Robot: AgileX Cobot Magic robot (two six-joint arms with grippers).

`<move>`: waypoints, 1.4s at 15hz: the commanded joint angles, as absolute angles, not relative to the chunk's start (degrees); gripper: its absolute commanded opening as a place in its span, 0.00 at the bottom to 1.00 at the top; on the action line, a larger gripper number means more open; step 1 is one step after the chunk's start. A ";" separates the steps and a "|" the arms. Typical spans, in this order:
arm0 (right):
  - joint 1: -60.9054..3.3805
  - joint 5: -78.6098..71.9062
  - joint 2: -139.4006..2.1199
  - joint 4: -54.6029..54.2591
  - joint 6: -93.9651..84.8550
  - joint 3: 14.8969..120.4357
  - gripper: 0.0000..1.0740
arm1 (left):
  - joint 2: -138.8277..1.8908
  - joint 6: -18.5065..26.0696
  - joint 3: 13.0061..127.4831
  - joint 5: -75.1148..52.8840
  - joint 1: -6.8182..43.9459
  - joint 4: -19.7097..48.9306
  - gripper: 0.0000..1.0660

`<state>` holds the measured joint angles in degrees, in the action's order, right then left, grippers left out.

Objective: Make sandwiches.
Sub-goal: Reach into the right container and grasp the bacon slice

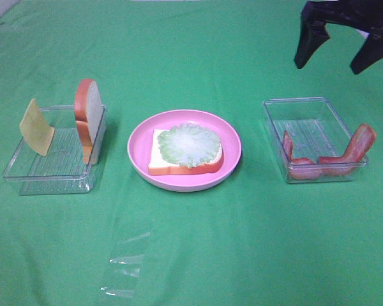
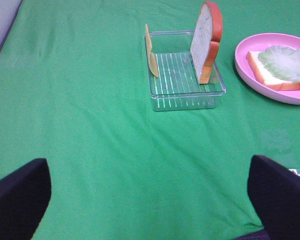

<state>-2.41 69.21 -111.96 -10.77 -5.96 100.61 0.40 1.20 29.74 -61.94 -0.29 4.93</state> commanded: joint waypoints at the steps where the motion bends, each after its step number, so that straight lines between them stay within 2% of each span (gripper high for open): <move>1: -0.34 72.42 -110.98 -9.11 -7.45 95.11 0.91 | 0.46 1.26 29.68 -61.71 -0.17 4.81 0.94; 6: 4.13 63.94 -110.92 -7.22 -9.57 84.68 0.90 | 0.46 1.26 29.68 -61.71 -0.17 4.81 0.94; 15: 4.70 59.70 -116.48 -7.39 -11.57 83.82 0.88 | 0.46 1.26 29.68 -61.71 -0.17 4.81 0.94; 18: 4.70 59.82 -116.94 -7.62 -11.29 83.82 0.78 | 0.46 1.26 29.68 -61.71 -0.17 4.81 0.94; 21: 4.70 60.05 -117.00 -7.51 -10.49 83.82 0.64 | 0.46 1.26 29.68 -61.71 -0.17 4.81 0.94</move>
